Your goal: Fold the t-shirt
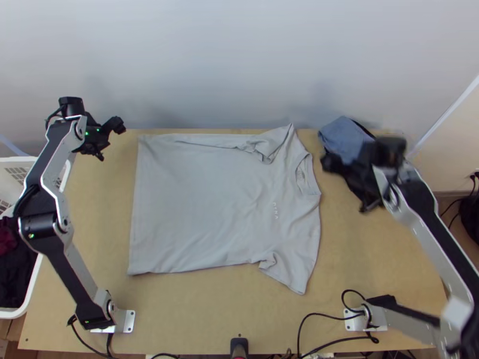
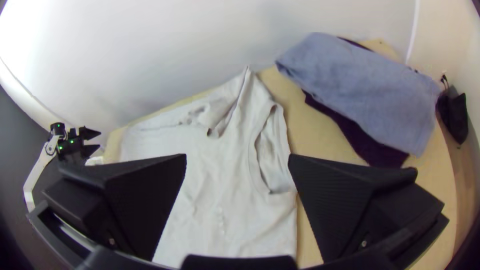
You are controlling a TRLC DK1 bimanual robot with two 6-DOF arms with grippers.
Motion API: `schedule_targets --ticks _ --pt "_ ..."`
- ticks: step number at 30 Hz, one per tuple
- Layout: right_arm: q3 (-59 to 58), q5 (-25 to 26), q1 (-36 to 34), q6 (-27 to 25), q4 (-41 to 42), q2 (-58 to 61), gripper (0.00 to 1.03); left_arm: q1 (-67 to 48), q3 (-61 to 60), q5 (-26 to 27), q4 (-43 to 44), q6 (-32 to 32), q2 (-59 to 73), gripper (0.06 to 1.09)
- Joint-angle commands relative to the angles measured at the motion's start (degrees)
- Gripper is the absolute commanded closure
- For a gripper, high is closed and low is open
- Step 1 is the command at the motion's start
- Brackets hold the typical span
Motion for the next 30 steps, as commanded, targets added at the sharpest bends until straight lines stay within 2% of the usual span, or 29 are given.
schedule_targets --ticks 1,3,7,14,15,17,19,22,24,29,30 --pt "-7.2 -3.0 -3.7 -0.1 -4.9 -6.5 0.29 0.5 -5.2 0.8 -0.1 0.6 -10.0 0.1" --pt "-9.9 -5.3 -6.9 -1.0 -6.8 -8.9 0.5 0.7 -7.5 1.0 -0.1 1.5 -14.5 0.1" --pt "-14.4 -10.5 -11.4 -4.5 -11.2 -9.6 0.5 0.7 -10.8 2.5 -1.1 3.1 -23.3 0.11" --pt "-20.7 -11.3 -11.2 -7.4 -19.1 -3.3 0.5 0.2 -15.5 3.1 -4.8 6.3 -34.4 0.11" --pt "-21.6 -11.3 -11.0 -7.4 -19.4 -2.8 0.47 0.2 -16.2 3.1 -5.0 6.6 -35.4 0.11" --pt "-22.8 -11.3 -9.8 -8.0 -19.4 -1.8 0.32 0.4 -17.3 3.1 -5.7 7.3 -37.4 0.11" --pt "-23.6 -11.2 -8.0 -8.7 -19.7 -0.3 0.27 0.7 -18.1 3.1 -6.2 7.6 -38.9 0.11" --pt "-25.1 -11.3 -5.2 -8.9 -19.7 0.6 0.24 1.2 -19.0 3.1 -7.1 8.1 -40.4 0.11" --pt "-25.9 -11.3 -3.5 -9.0 -19.7 0.8 0.16 1.3 -19.6 3.0 -7.3 8.3 -41.1 0.11" --pt "-26.6 -11.4 -0.2 -8.8 -19.6 1.7 0.17 1.9 -20.5 3.0 -7.5 8.6 -42.4 0.11" --pt "-26.8 -11.4 0.1 -8.8 -19.2 2.3 0.2 1.9 -20.6 3.0 -7.6 8.6 -42.5 0.11"
